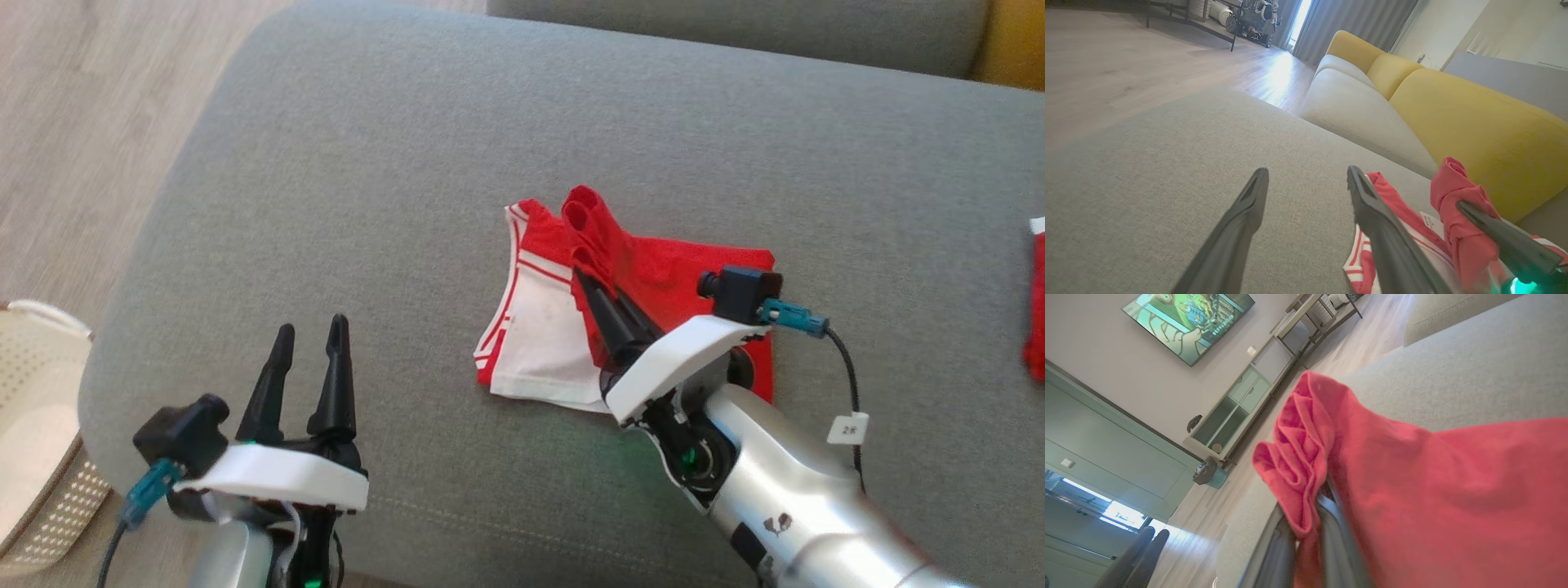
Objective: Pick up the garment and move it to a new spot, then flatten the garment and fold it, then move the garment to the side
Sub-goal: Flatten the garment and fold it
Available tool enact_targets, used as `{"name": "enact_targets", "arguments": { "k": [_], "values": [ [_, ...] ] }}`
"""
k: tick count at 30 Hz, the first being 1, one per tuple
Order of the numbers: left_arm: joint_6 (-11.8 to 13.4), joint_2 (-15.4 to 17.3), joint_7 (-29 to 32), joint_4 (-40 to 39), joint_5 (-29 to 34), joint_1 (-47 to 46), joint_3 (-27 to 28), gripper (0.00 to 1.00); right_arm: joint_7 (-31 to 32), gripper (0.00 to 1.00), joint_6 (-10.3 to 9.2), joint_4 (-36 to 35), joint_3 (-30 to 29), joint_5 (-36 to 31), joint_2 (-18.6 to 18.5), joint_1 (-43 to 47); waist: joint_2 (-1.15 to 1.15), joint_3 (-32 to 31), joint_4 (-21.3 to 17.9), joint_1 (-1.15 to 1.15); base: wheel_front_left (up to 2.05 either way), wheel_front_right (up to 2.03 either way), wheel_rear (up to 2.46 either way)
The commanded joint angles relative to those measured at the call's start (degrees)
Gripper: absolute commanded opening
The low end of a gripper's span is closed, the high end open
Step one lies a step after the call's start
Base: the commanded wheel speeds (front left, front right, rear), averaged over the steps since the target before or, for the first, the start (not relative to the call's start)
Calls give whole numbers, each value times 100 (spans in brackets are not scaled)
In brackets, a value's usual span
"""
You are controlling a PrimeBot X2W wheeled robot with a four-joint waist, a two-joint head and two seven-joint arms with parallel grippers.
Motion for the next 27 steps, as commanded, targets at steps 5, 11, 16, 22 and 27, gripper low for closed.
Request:
{"name": "enact_targets", "arguments": {
  "k": [5,11,16,22,27],
  "values": [
    [-13,16,-70,-136,-75,-330,145,100,-277,100,37,134,641,558,91,-401,0,122,145,0,0,0,0],
    [-7,16,-70,-94,-85,-320,190,100,-499,100,37,285,1000,1075,92,-736,0,134,69,0,0,0,0],
    [-5,16,-70,-99,-47,-315,246,100,-540,100,37,473,791,1114,92,-1027,0,86,-139,0,0,0,0],
    [-18,16,-70,-275,-15,-335,298,100,-543,100,37,725,-162,-297,92,-1142,0,40,-419,0,0,0,0],
    [-11,16,-70,-419,6,-350,350,100,-543,100,37,569,-1132,-1795,17,-849,0,-30,-628,0,0,0,0]
  ]
}}
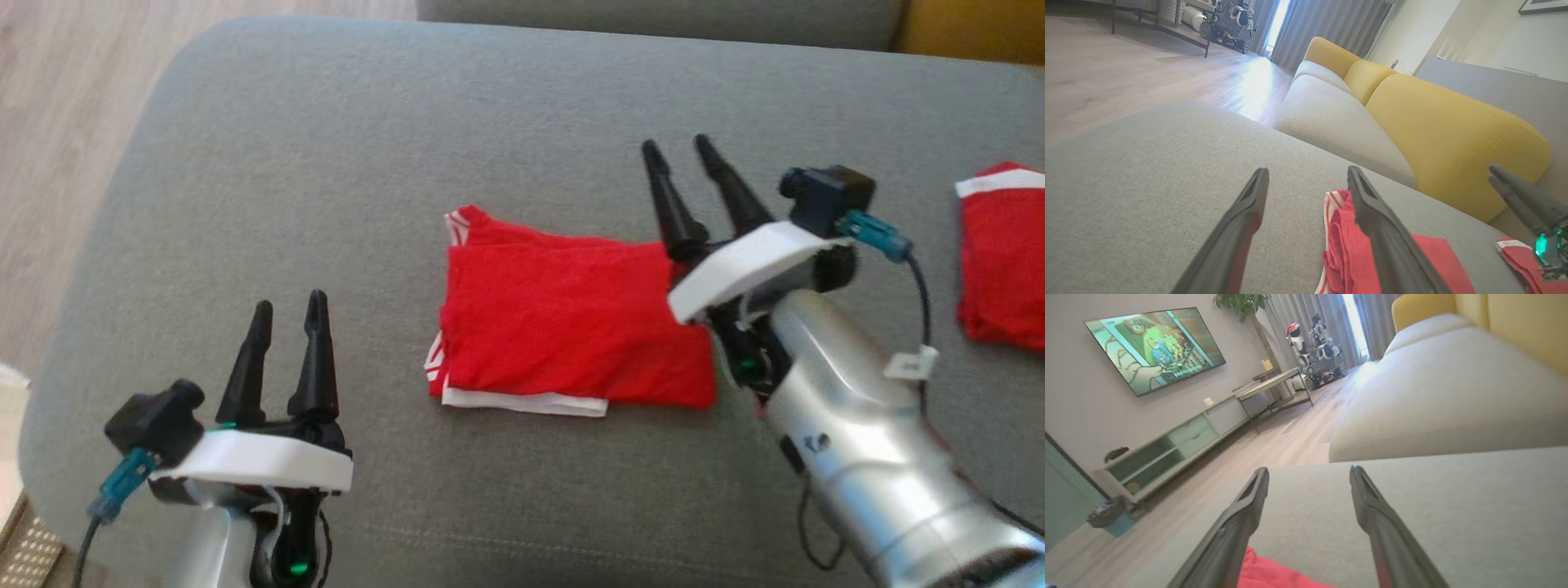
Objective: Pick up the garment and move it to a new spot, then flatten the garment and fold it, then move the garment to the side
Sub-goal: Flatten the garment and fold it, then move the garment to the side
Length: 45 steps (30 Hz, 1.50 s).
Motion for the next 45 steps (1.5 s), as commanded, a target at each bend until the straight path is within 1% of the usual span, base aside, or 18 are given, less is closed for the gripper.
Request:
{"name": "enact_targets", "arguments": {
  "k": [1,4,6,9,13,16,21,25,34,42,45],
  "values": [
    [-3,16,-70,-247,26,-252,210,100,-78,100,37,-296,-187,-458,-1,172,0,-67,-136,0,0,0,0],
    [-1,16,-70,-329,41,-282,269,100,-78,100,37,-823,-980,-1776,-264,617,0,-127,-296,0,0,0,0],
    [-1,16,-70,-360,54,-303,304,100,-78,100,37,-1298,-1482,-2513,-313,1037,0,-164,-389,0,0,0,0],
    [-11,16,-70,-386,77,-319,327,100,-78,100,37,-1965,-2199,-3189,-217,1683,0,-209,-516,0,0,0,0],
    [-25,16,-70,-369,96,-262,301,100,-78,100,37,-2683,-2760,-3832,-60,2369,0,-261,-668,0,0,0,0],
    [-33,16,-70,-339,146,-167,254,100,-78,100,37,-3086,-2965,-4068,50,2758,0,-284,-746,0,0,0,0],
    [-7,16,-70,-328,188,7,232,100,-78,100,37,-3551,-3065,-4295,128,3215,0,-310,-803,0,0,0,0],
    [30,16,-70,-352,196,128,227,100,-78,100,37,-3736,-3074,-4218,141,3460,0,-342,-808,0,0,0,0],
    [73,16,-70,-449,268,164,210,100,-79,100,37,-3812,-2991,-4098,143,3620,0,-425,-767,0,0,0,0],
    [70,16,-70,-510,265,145,175,100,-79,100,37,-3791,-2970,-4101,144,3625,0,-354,-723,0,0,0,0],
    [66,16,-70,-515,262,121,142,100,-74,100,37,-3726,-2864,-4078,144,3571,0,-267,-680,0,0,0,0]
  ]
}}
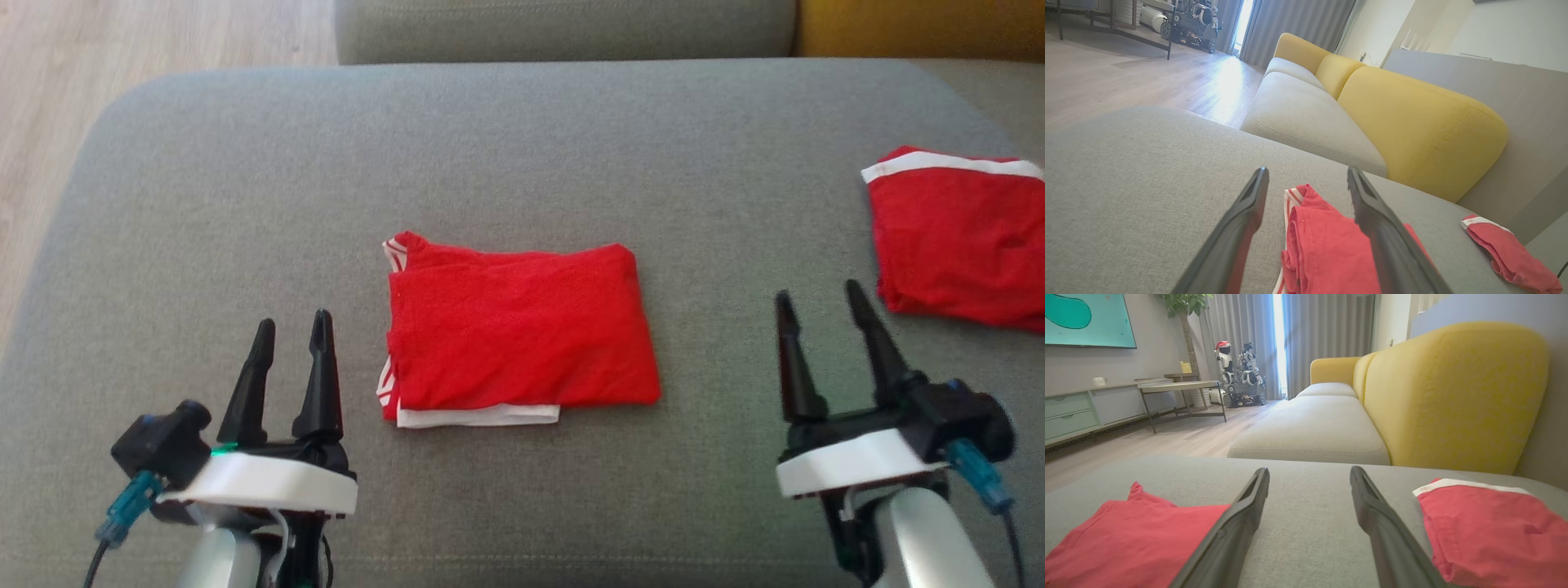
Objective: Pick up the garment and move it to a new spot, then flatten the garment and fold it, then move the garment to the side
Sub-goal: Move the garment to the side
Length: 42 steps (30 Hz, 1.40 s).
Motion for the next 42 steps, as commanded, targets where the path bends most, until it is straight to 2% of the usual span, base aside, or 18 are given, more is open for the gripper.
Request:
{"name": "enact_targets", "arguments": {
  "k": [1,7,12,24,25,26,33,37,42],
  "values": [
    [-5,16,-70,-217,13,-210,132,100,-28,100,37,-138,184,75,-12,-160,0,57,35,0,0,0,0],
    [-39,16,-70,-191,18,-363,77,100,309,100,37,370,735,838,-12,-532,0,365,222,0,0,0,0],
    [-88,16,-70,-152,36,-470,65,100,526,100,37,1105,976,1301,-12,-984,0,552,406,0,0,0,0],
    [-122,16,-70,-83,30,-583,22,100,474,100,37,2902,1564,1926,-12,-1797,0,655,754,0,0,0,0],
    [-119,16,-70,-81,29,-581,21,100,433,47,37,2999,1633,1935,-12,-1848,0,648,762,0,0,0,0],
    [-114,16,-70,-80,29,-579,21,100,372,0,37,3098,1677,1879,-12,-1906,0,643,764,0,0,0,0],
    [-73,16,-70,-102,28,-518,65,100,38,0,37,3540,1554,1118,-12,-2245,0,534,613,0,0,0,0],
    [-80,16,-70,-178,38,-486,96,100,-26,0,37,3417,1329,502,-110,-2428,0,495,354,0,0,0,0],
    [-104,16,-70,-257,73,-520,97,100,-24,0,37,3108,1325,91,-360,-2626,0,544,6,0,0,0,0]
  ]
}}
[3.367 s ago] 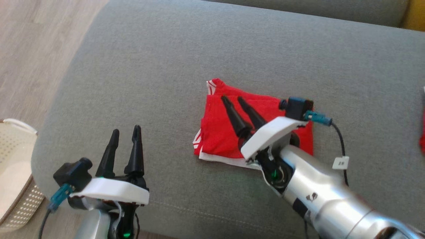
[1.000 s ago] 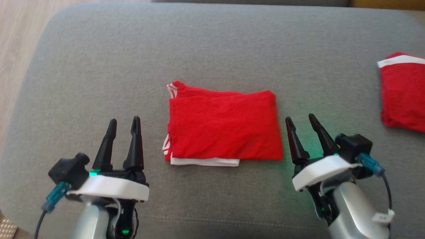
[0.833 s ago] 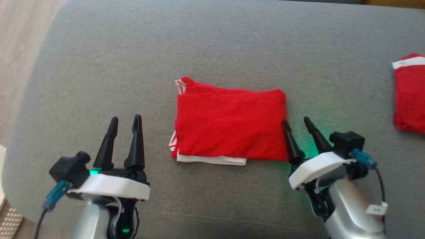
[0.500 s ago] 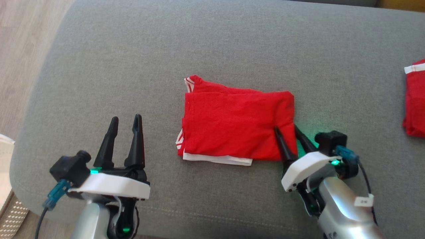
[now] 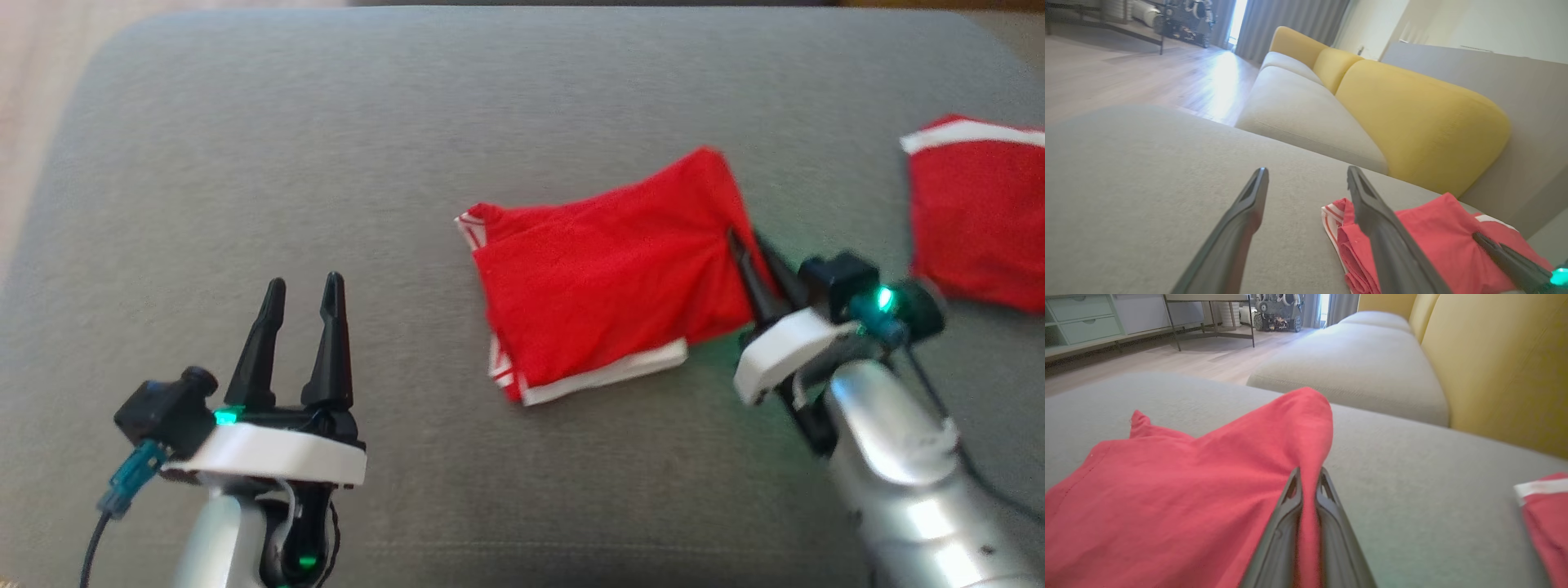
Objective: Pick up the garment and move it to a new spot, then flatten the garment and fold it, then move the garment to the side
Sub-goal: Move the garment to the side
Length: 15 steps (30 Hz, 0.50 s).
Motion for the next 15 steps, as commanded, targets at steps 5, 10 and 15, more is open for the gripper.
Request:
{"name": "enact_targets", "arguments": {
  "k": [5,10,15],
  "values": [
    [-91,16,-48,-321,170,-341,183,100,290,0,37,-724,333,-206,-430,-558,0,244,-681,0,0,0,0],
    [-218,16,-48,-391,397,-742,153,100,871,0,37,-1334,633,-5,-1045,-1075,0,670,-1264,0,0,0,0],
    [-359,16,-48,-352,699,-1267,92,100,1342,0,37,-1485,642,183,-1705,-1545,0,1174,-1739,0,0,0,0]
  ]
}}
